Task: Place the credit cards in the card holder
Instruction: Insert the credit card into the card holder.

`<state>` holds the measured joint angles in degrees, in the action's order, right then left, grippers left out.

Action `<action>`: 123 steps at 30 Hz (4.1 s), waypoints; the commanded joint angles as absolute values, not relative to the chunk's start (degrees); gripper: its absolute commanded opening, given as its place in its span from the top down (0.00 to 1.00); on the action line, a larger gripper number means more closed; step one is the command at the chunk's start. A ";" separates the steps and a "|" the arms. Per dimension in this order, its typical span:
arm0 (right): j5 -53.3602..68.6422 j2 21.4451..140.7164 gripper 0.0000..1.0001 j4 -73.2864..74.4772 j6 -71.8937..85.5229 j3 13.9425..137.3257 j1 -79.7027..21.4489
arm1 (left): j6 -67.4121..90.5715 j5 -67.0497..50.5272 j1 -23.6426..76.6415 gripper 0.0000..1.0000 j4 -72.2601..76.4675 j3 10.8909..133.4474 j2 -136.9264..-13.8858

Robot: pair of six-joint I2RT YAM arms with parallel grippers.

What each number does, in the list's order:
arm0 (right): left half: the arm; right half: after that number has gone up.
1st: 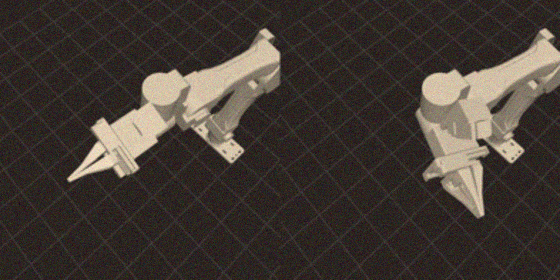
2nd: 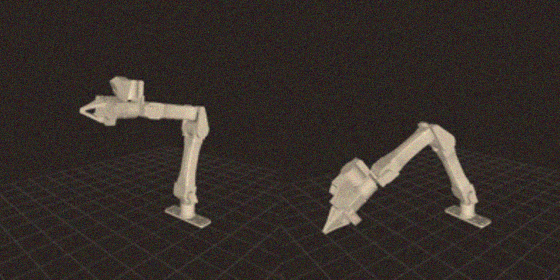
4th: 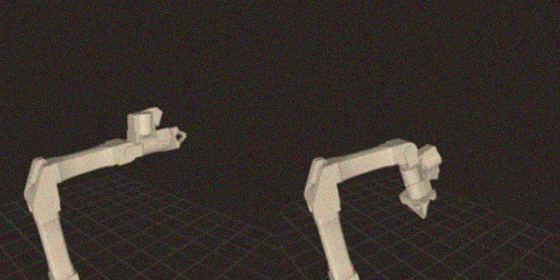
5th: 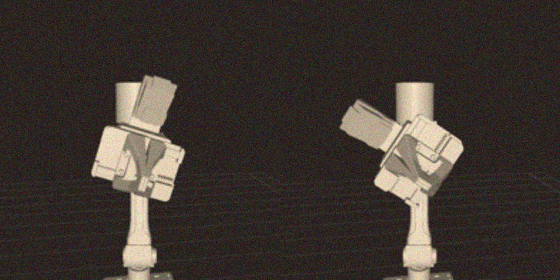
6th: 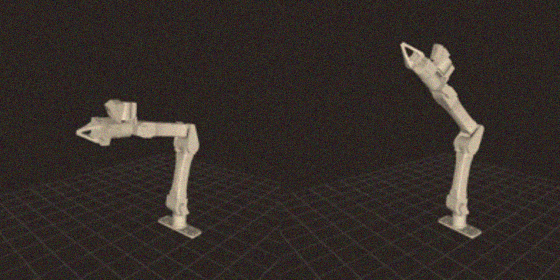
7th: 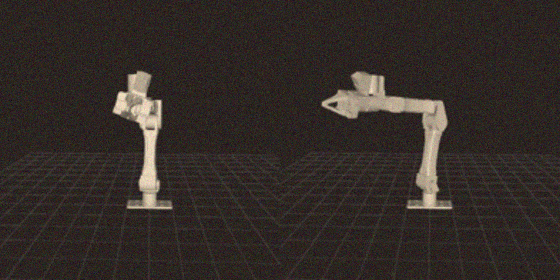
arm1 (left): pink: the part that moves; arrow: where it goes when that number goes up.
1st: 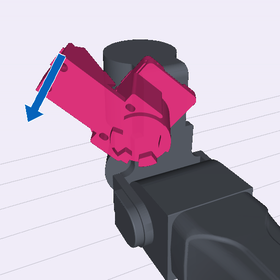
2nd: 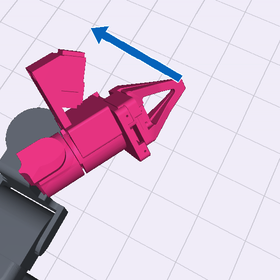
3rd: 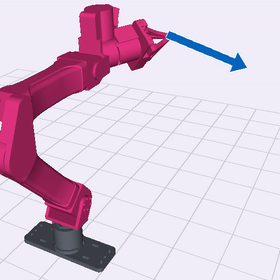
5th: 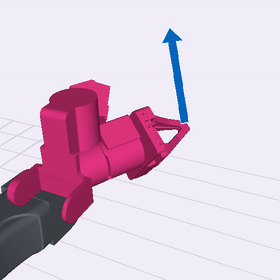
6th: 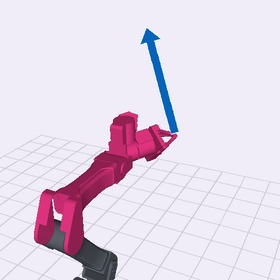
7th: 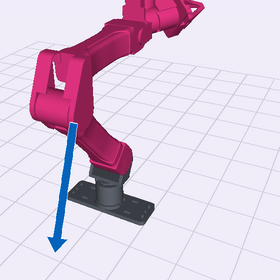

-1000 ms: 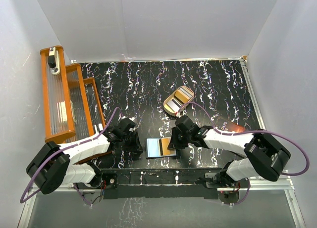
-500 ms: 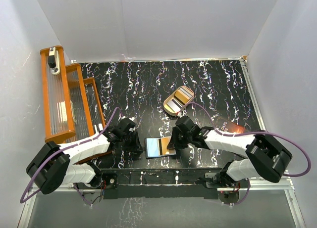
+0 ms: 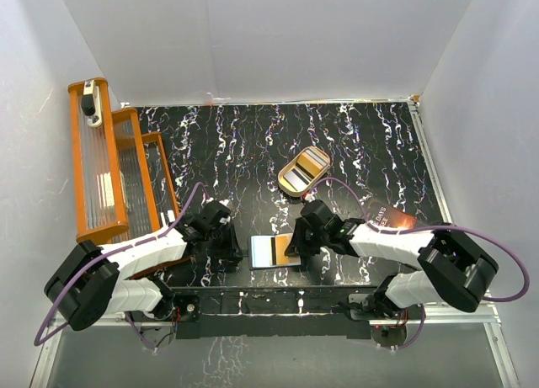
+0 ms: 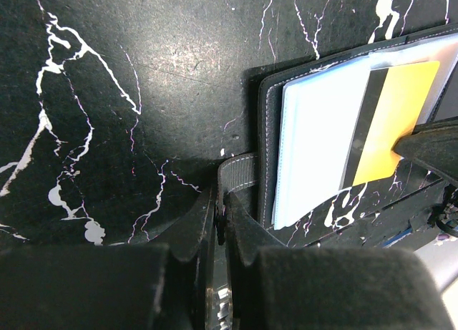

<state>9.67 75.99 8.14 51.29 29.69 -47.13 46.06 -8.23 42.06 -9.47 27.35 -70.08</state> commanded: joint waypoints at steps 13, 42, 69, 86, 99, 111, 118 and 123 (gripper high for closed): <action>10.46 80.23 1.00 7.39 49.60 31.97 -47.29 | 45.53 -7.98 41.92 1.00 -10.11 27.98 -70.89; 12.30 83.63 0.77 5.64 49.93 37.32 -48.86 | 45.62 -8.23 41.90 1.00 -9.58 27.61 -70.54; 9.80 87.95 0.65 15.02 42.63 46.64 -50.98 | 45.35 -8.70 41.88 1.00 -8.30 27.14 -69.65; 11.29 89.65 0.64 13.38 43.33 47.45 -51.57 | 45.35 -9.38 41.88 1.00 -7.21 26.44 -69.39; 13.91 88.10 0.70 8.84 45.14 45.33 -51.59 | 45.17 -9.22 41.89 1.00 -7.45 26.52 -69.31; 0.16 84.12 0.60 25.64 36.49 56.34 -50.79 | 44.41 -8.10 41.92 0.92 -9.56 27.25 -67.03; -9.78 86.22 0.56 34.06 29.09 67.04 -46.83 | 43.89 -8.00 41.92 0.87 -10.32 27.38 -64.86; -16.80 90.13 0.52 37.52 23.05 74.95 -42.36 | 43.28 -8.38 41.92 0.83 -10.03 26.99 -64.22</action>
